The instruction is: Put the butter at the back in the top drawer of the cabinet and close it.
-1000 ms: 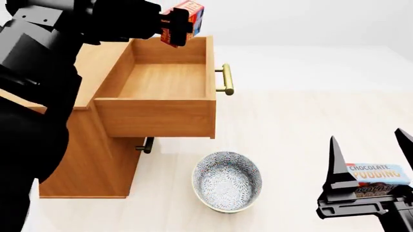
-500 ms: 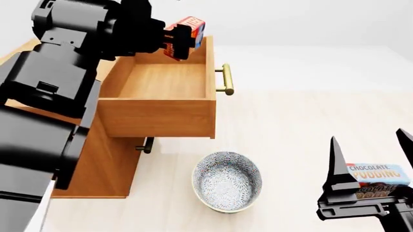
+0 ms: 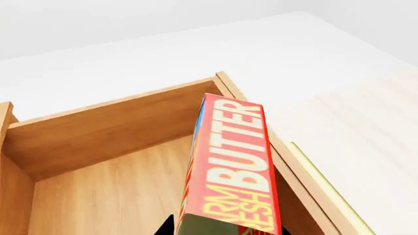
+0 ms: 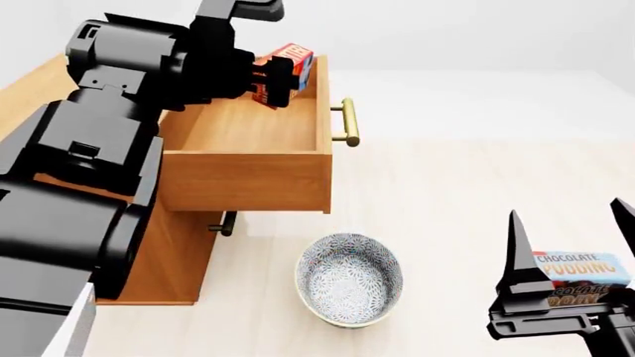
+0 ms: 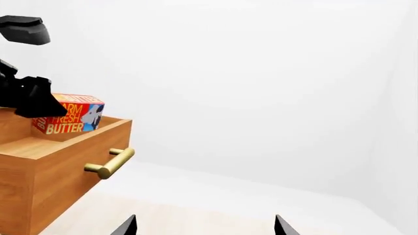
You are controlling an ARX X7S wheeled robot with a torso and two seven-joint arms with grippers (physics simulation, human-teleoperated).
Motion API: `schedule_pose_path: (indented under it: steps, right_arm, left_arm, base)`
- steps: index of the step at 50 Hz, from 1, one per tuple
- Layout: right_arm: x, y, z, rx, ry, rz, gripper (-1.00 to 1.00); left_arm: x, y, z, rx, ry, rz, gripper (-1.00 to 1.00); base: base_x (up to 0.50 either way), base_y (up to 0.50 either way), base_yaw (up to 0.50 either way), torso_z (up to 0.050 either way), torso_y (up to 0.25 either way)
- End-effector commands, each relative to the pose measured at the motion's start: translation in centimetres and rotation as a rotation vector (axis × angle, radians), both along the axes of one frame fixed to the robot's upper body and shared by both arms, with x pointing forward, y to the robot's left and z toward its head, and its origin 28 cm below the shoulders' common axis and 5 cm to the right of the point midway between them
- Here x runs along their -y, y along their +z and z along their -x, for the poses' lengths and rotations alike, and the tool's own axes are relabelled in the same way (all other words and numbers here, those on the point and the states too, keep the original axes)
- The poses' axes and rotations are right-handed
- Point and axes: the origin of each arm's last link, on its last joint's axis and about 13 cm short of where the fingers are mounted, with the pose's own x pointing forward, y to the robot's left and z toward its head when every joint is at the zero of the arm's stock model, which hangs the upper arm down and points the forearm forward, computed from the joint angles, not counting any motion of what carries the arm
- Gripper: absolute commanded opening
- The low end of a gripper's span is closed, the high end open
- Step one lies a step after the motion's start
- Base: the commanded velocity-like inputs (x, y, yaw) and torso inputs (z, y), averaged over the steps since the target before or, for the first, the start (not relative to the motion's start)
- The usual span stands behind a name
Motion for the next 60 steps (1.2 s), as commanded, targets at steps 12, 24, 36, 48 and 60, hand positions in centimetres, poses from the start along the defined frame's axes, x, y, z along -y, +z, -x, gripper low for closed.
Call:
schedule_pose_path:
  steps: [12, 24, 36, 48, 60]
  right_arm:
    - [0.0, 0.0, 0.1, 0.005, -0.005, -0.002, 1.0]
    - [0.0, 0.0, 0.1, 0.006, -0.007, -0.003, 1.0]
    - [0.0, -0.1, 0.1, 0.006, -0.01, -0.004, 1.0]
    - [0.0, -0.2, 0.1, 0.006, -0.012, -0.007, 1.0]
    - [0.0, -0.2, 0.1, 0.009, -0.015, -0.01, 1.0]
  left_arm:
    - [0.1, -0.4, -0.1, 0.0, 0.014, 0.047, -1.0]
    - [0.2, -1.2, -0.1, -0.019, 0.008, 0.051, -1.0]
    - [0.3, -1.9, -0.2, -0.029, 0.011, 0.056, -1.0]
    - [0.3, -2.8, -0.3, -0.046, 0.013, 0.055, -1.0]
    - [0.4, -3.4, -0.3, -0.058, 0.012, 0.061, -1.0]
  base:
    - [0.0, 0.0, 0.0, 0.0, 0.001]
    - [0.0, 0.0, 0.0, 0.001, 0.002]
    - [0.0, 0.0, 0.0, 0.0, 0.001]
    - [0.0, 0.0, 0.0, 0.001, 0.001]
    - [0.0, 0.0, 0.0, 0.0, 0.001]
